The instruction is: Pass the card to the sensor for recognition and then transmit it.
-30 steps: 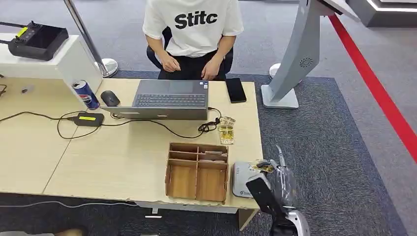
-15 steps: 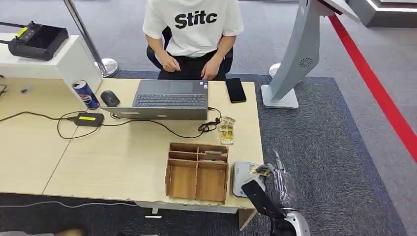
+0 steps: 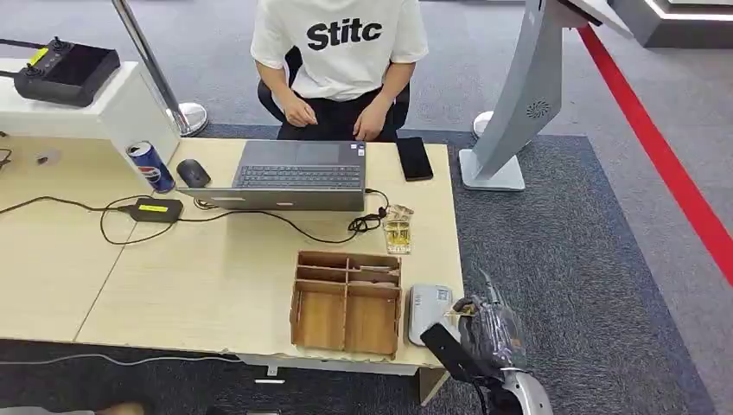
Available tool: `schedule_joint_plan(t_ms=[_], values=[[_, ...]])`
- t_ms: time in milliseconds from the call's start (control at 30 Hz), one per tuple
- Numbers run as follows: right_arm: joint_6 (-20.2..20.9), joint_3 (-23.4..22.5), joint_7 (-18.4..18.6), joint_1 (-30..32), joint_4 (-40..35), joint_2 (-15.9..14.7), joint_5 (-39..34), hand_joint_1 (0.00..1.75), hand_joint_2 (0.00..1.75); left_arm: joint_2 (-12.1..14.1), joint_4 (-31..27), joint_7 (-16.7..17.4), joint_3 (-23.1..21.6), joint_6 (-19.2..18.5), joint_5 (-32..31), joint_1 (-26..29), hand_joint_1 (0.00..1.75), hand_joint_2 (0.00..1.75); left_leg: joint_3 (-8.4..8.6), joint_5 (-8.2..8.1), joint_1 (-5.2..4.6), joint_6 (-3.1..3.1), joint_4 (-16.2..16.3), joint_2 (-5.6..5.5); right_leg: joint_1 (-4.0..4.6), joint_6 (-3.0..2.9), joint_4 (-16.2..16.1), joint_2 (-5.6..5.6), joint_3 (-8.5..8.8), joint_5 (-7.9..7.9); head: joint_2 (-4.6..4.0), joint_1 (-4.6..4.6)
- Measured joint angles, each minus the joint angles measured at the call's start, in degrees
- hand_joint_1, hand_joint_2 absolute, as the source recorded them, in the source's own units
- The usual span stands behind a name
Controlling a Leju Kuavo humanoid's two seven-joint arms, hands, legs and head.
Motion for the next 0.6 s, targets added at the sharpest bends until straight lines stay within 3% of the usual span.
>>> schedule_joint_plan(t_ms=[600], values=[[2.7,1.6,0.6,-0.1,-0.3,-1.8,1.2,1.75,1.75,0.1,0.0,0.1,0.0,-0.4,-0.6,-0.2,0.00,1.75,0.00,0.00,0.00,0.00,0.0,0.00,0.00,0.00,0.0,0.00,0.00,0.00,0.00,0.00]])
